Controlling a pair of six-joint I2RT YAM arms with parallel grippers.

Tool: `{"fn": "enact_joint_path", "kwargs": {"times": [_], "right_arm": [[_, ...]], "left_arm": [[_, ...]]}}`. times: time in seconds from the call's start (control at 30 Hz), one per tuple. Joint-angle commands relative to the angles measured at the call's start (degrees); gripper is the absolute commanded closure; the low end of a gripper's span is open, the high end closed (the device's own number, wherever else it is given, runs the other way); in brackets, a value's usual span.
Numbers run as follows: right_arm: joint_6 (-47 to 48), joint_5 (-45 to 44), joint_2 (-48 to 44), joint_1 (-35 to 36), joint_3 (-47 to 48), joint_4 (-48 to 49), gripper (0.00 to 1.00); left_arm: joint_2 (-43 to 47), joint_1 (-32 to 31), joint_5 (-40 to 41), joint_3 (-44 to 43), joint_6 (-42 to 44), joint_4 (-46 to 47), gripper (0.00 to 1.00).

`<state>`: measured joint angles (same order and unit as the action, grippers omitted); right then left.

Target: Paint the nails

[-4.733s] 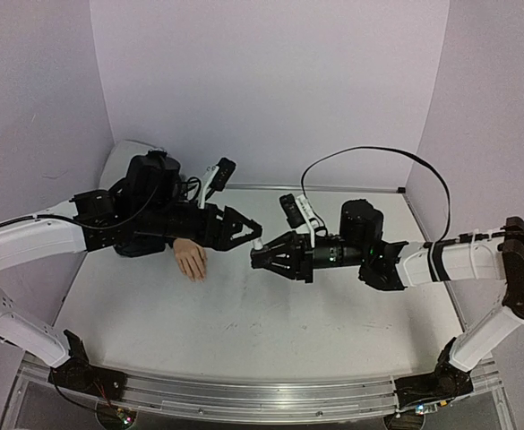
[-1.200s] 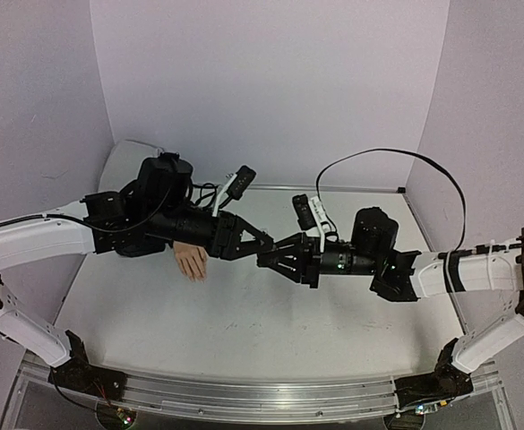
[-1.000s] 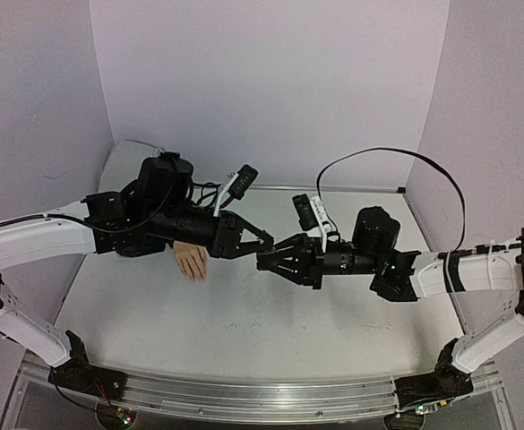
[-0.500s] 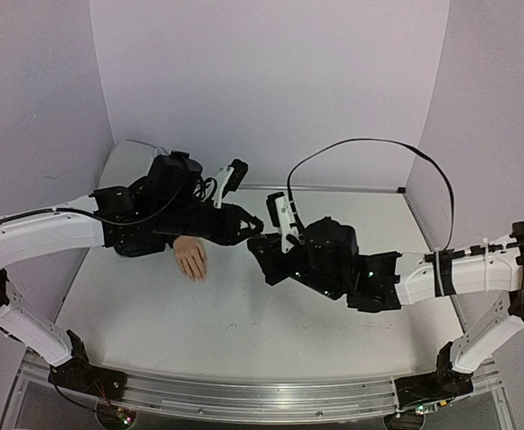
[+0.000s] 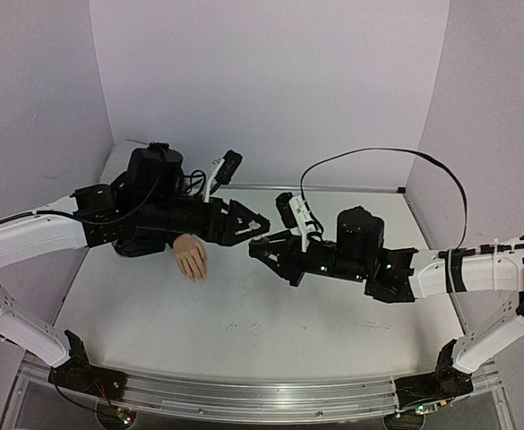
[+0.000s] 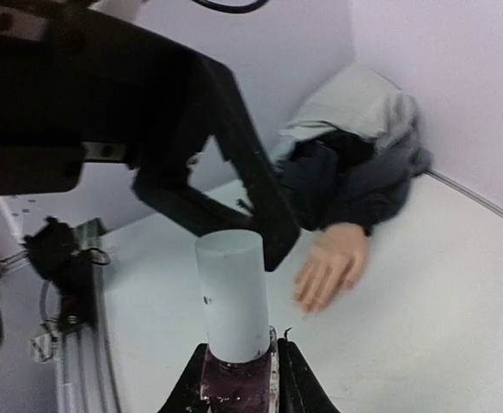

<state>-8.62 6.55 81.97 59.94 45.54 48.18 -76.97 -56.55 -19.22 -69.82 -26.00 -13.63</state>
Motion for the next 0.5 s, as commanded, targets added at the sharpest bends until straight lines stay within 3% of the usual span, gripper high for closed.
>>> {"fn": "enact_joint_path", "kwargs": {"times": [0.0,0.17,0.47], "right_arm": [[-5.3,29.8,-3.5,-3.6,0.1,10.9,1.0],[-8.5,34.7,-3.6,-4.3,-0.2,15.1,1.0],[-10.1,30.1,-4.9,-5.0,-1.0,17.2,1.0]], "left_arm": [[3.5,0.3,-7.0,0.5,2.1,7.3,0.24],[1.9,-0.2,-12.8,0.2,1.7,9.8,0.41],[1.1,-2.4,-14.1,-0.3,3.9,10.3,0.75]]}}
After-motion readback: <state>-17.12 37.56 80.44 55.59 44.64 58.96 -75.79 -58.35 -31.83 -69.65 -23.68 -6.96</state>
